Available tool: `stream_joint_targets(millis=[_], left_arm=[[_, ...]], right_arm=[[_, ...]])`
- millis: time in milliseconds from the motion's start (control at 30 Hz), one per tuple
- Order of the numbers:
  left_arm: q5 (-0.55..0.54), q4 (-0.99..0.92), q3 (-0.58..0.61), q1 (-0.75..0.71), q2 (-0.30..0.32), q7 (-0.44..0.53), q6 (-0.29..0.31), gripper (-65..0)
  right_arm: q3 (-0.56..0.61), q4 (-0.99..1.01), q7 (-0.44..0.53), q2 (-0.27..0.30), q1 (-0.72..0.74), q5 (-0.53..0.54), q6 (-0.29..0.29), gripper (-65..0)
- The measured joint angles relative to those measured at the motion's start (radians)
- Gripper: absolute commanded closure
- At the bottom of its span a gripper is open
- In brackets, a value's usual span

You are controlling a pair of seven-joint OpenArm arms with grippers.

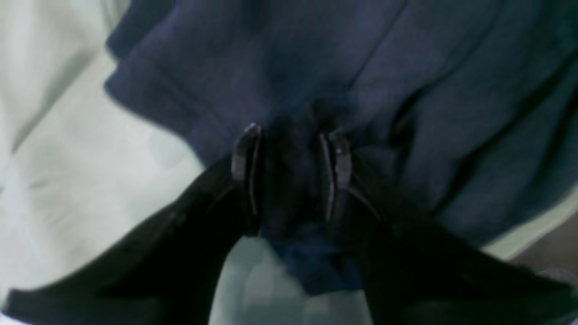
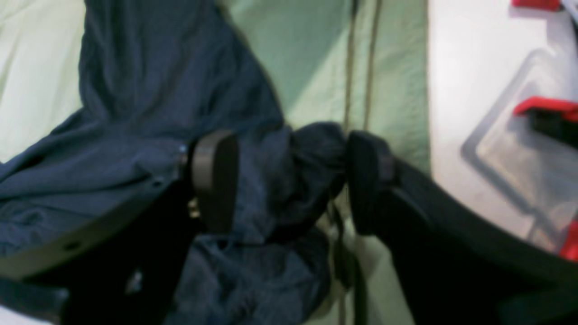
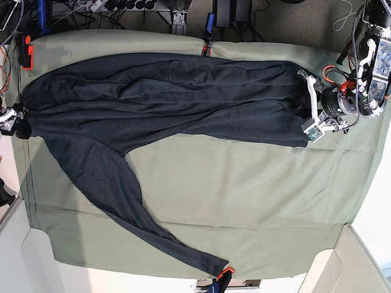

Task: Fold the T-shirt properly

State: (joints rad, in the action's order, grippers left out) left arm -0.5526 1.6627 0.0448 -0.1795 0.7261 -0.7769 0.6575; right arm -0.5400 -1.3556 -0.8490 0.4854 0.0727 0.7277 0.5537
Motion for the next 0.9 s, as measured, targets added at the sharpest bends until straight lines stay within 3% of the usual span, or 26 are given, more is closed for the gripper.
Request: stream_joint_targets(millis=[67, 267, 333, 567, 733, 833, 900], left_arm=[[-0.055, 0.000, 0.000, 0.003, 0.000, 0.000, 0.028, -22.8], [-0.143, 0.000, 0.000, 0.003, 0.000, -0.041, 0.028, -22.8], [-0.143, 0.000, 0.000, 0.005, 0.000, -0.043, 0.028, -22.8], [-0.142, 0.000, 0.000, 0.005, 0.000, -0.047, 0.029, -23.0], [-0.142, 0.000, 0.000, 0.005, 0.011, -0.076, 0.028, -34.9], [-0.166, 0.000, 0.000, 0.005, 0.032, -0.100, 0.029, -34.9], [-0.243, 0.000, 0.000, 0.005, 0.053, -0.114, 0.029, -34.9]], right_arm=[[0.000, 0.001, 0.000, 0.000, 0.042, -0.004, -0.001, -37.3], [0.028, 0.004, 0.014, -0.016, 0.207, -0.023, -0.001, -37.3], [0.089, 0.034, 0.027, -0.029, 0.263, -0.069, -0.006, -37.3], [0.386, 0.258, 0.217, -0.100, 0.398, -0.322, -0.072, -37.3], [0.500, 0.393, 0.274, -0.121, 0.412, -0.396, -0.138, -37.3], [0.509, 0.422, 0.287, -0.137, 0.413, -0.416, -0.138, -37.3], [0.510, 0.428, 0.288, -0.139, 0.416, -0.414, -0.138, -37.0]])
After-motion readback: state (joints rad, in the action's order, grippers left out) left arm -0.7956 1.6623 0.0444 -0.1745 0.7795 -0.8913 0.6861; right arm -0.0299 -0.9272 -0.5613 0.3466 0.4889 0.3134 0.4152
